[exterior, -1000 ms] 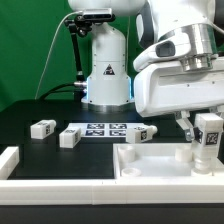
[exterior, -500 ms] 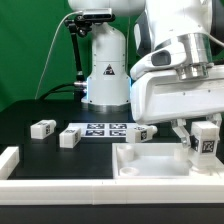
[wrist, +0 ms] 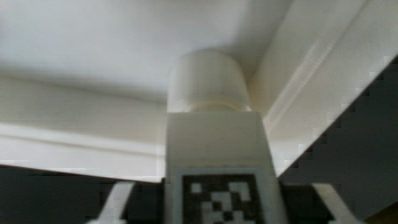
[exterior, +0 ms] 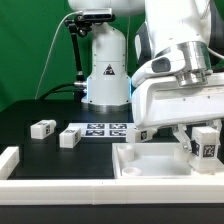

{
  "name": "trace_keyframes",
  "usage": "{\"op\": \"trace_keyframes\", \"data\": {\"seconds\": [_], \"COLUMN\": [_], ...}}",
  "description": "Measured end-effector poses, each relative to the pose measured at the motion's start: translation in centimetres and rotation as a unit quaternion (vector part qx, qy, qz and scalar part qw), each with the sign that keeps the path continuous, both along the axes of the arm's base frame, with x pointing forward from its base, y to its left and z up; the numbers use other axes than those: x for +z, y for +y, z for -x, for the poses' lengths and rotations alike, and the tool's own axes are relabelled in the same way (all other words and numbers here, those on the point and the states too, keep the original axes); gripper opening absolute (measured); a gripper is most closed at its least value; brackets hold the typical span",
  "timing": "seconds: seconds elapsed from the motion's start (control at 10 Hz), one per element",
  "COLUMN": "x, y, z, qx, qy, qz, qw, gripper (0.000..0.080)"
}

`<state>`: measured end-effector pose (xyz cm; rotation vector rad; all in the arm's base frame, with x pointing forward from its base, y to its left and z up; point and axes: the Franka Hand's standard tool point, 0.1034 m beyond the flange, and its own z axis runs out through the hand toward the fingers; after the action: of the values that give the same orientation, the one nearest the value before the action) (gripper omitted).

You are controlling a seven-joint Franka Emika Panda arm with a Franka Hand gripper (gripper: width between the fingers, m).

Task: Assemble one leg

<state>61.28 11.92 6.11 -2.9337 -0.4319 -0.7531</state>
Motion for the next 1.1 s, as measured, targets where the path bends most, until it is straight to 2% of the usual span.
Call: {"op": "trace_keyframes", "data": {"seconds": [0.1,0.3,0.4,0.8,1.1], "x": [0.0,0.0,0.0,0.1,1.4], "y": [0.0,0.0,0.0,0.1,0.4], "z": [0.0,0.0,0.0,0.0,-0.3], "qx": [0.000,0.000,0.000,0.001,0.004], "qy": [0.000,0.000,0.000,0.000,0.008], "qz": [0.000,0.000,0.000,0.000,0.001], "qw": [1.000,1.000,1.000,1.000,1.000], "gripper": [0.0289,0.0602,0.0635,0.0649,0.0649]}}
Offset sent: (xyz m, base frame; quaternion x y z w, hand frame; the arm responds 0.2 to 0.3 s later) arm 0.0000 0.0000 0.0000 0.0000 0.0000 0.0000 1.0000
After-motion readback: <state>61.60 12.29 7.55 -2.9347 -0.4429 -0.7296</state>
